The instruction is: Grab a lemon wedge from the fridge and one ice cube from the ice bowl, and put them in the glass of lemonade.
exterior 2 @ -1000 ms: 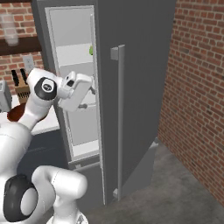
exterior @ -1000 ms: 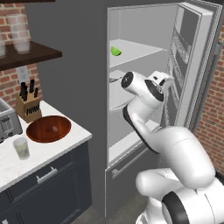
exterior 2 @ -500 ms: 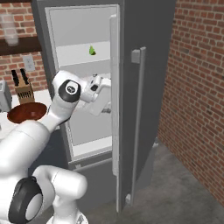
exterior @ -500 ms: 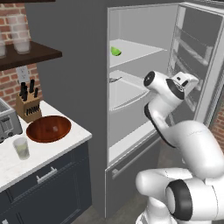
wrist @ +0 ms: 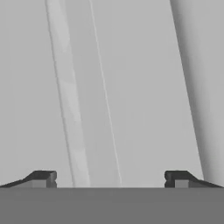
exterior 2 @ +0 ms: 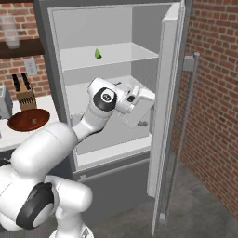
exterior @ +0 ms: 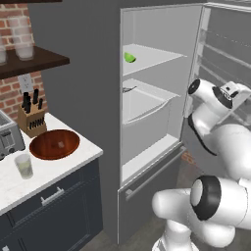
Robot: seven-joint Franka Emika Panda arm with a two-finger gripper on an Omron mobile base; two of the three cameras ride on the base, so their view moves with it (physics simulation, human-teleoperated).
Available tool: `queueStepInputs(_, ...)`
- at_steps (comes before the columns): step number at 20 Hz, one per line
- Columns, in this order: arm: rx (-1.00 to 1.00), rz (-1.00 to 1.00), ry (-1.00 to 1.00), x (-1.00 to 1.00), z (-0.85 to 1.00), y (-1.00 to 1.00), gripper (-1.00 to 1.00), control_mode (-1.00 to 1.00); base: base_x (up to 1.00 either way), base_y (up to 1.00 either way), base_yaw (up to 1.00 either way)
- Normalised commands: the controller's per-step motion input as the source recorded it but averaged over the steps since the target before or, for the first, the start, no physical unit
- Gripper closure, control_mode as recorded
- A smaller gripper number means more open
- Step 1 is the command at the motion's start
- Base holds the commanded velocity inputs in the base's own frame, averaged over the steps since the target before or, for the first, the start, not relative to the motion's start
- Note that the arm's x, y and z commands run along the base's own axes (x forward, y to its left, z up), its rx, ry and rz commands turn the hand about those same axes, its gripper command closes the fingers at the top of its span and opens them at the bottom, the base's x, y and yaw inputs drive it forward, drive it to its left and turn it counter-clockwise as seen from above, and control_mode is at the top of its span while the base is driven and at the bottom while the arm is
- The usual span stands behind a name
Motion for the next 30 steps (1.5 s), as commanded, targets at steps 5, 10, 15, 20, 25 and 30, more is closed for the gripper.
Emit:
queueStepInputs(5,0.00,-0.07,0.00,0.28,0.00,-1.00,-1.00,-1.00,0.00,0.00,0.00)
queueStepInputs(10,0.00,-0.02,-0.02,0.24,0.04,-1.00,-1.00,-1.00,0.00,0.00,0.00)
queueStepInputs(15,0.00,0.00,-0.12,-0.09,0.28,-0.30,-1.00,-1.00,0.00,0.00,0.00)
queueStepInputs(20,0.00,0.00,-0.26,-0.39,0.44,0.26,-1.00,-1.00,0.00,0.00,0.00)
queueStepInputs(25,0.00,0.00,-0.43,-0.39,0.16,0.84,-1.00,-1.00,0.00,0.00,0.00)
queueStepInputs(30,0.07,0.00,-0.45,-0.22,0.15,1.00,-1.00,-1.00,0.00,0.00,0.00)
